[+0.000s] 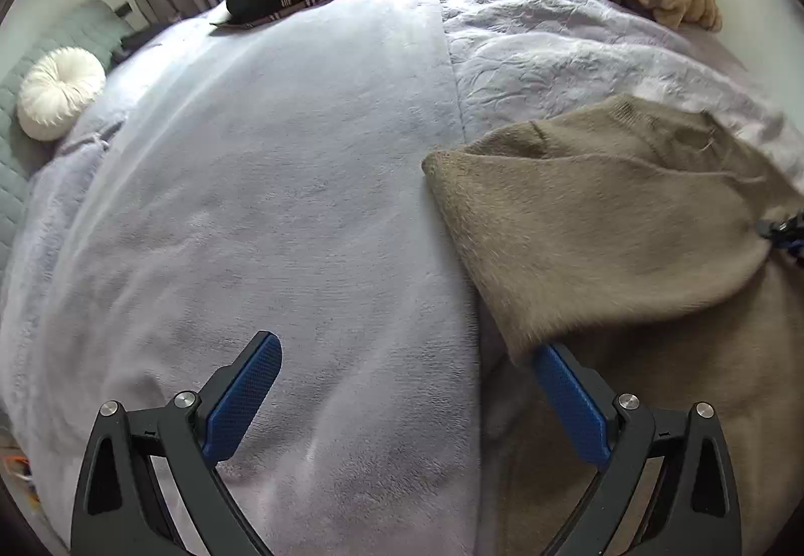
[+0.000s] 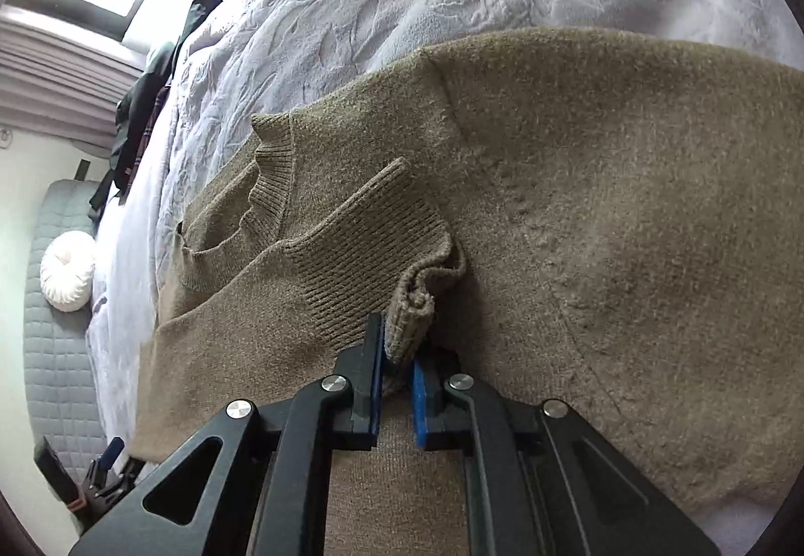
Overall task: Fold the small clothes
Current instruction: 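Grasp the sleeve cuff with the right gripper and lay it across the body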
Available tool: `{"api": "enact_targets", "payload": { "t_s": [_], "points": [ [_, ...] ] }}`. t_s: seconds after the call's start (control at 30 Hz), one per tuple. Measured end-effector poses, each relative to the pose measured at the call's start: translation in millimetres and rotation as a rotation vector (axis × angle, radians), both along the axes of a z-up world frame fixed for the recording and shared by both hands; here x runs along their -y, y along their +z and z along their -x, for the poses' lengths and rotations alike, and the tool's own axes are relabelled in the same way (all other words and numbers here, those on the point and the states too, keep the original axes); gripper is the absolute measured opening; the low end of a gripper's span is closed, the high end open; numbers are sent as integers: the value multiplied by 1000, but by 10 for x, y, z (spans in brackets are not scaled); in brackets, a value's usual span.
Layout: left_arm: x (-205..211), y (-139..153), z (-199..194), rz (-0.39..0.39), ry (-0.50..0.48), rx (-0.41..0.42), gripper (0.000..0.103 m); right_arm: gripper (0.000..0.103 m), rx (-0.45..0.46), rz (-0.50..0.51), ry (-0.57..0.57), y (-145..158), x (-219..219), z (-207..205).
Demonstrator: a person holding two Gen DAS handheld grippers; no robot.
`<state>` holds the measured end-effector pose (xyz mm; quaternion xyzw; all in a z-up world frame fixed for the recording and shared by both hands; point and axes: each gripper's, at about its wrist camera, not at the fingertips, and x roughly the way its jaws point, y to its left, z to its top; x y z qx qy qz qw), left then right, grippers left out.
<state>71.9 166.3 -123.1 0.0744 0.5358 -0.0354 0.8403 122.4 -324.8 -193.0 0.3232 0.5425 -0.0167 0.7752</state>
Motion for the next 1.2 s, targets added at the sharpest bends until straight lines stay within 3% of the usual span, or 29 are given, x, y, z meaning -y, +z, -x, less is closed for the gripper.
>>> {"api": "enact_targets", "payload": {
  "t_s": [0.1, 0.17, 0.23, 0.33, 0.43, 0.5, 0.53, 0.57, 0.6, 0.73, 0.8, 0.9, 1.0, 1.03, 1.1, 1.13, 1.17, 1.2],
  "points": [
    [-170, -43, -10, 68, -30, -113, 101, 12, -2, -19, 0, -23, 15, -29],
    [-254, -33, -10, 66, -6, -132, 101, 12, -2, -23, 1, -40, 22, -34],
    [-326, 8, -149, 120, 32, -119, 101, 12, -2, -25, 2, -47, 39, -8],
    [-303, -53, -559, 282, 63, -122, 101, 12, -3, -21, 0, -54, 30, -10],
    [-139, -359, -1021, 346, 57, -190, 101, 12, -6, -12, 5, -47, 11, -12],
    [-18, -569, -1223, 340, 65, -228, 80, 12, -6, -9, 10, -40, 10, -2],
    [11, -625, -1273, 347, 65, -245, 44, 12, -6, -10, 13, -39, 12, -2],
    [28, -670, -1292, 359, 71, -261, 18, 12, -6, -13, 15, -41, 14, -3],
    [31, -679, -1308, 374, 80, -259, 9, 13, -6, -16, 15, -42, 17, -3],
    [34, -337, -1281, 356, 45, -117, 9, 13, -13, -3, 13, 49, -14, -24],
    [18, -278, -1366, 352, 14, -97, 9, 11, 41, 2, 20, 188, -48, -43],
    [86, -482, -1465, 281, -29, -115, 9, 11, 96, 38, 23, 307, -79, -127],
    [141, -703, -1422, 224, -31, -115, 12, 10, 29, 62, 1, 116, -45, -163],
    [142, -709, -1390, 216, -14, -93, 15, 6, 3, 81, -7, 33, -20, -126],
    [121, -642, -1352, 184, 19, -75, 31, 6, 12, 65, -23, -13, 44, -19],
    [107, -600, -1339, 136, 33, -64, 56, 6, 12, 73, -27, 3, 67, 34],
    [72, -544, -1322, 79, 48, -47, 66, 6, 7, 94, -29, 34, 79, 79],
    [5, -425, -1274, 33, 58, -17, 66, 7, 1, 115, -30, 63, 86, 110]
  ]
}}
